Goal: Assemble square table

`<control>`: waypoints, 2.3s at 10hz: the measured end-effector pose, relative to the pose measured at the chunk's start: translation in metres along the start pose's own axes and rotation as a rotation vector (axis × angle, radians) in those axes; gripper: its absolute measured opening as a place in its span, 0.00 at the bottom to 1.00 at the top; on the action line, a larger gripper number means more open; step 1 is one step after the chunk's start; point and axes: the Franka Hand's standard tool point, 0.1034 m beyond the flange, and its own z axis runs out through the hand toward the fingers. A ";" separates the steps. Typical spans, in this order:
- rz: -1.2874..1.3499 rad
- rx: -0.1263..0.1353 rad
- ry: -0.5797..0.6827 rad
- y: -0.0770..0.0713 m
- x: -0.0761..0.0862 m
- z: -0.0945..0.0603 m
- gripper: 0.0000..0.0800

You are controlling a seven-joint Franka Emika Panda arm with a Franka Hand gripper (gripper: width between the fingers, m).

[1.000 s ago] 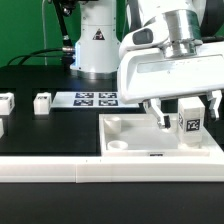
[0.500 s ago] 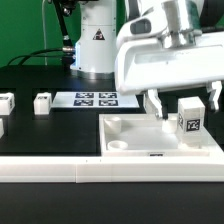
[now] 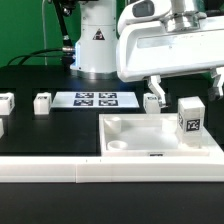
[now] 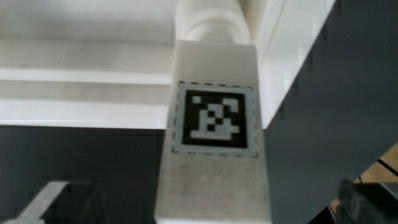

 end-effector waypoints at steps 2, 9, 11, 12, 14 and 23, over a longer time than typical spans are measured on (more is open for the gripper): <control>0.039 0.021 -0.155 0.003 0.005 0.003 0.81; 0.062 0.093 -0.586 0.000 -0.006 0.004 0.81; 0.153 0.065 -0.603 0.000 -0.001 0.006 0.81; 0.152 0.059 -0.595 -0.001 0.002 0.005 0.81; 0.161 0.057 -0.583 0.002 0.009 0.004 0.81; 0.120 0.071 -0.580 0.004 0.007 0.011 0.81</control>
Offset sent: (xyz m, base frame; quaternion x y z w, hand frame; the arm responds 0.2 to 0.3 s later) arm 0.0120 -0.0133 -0.0047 -0.0065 -0.1237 0.0011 0.9923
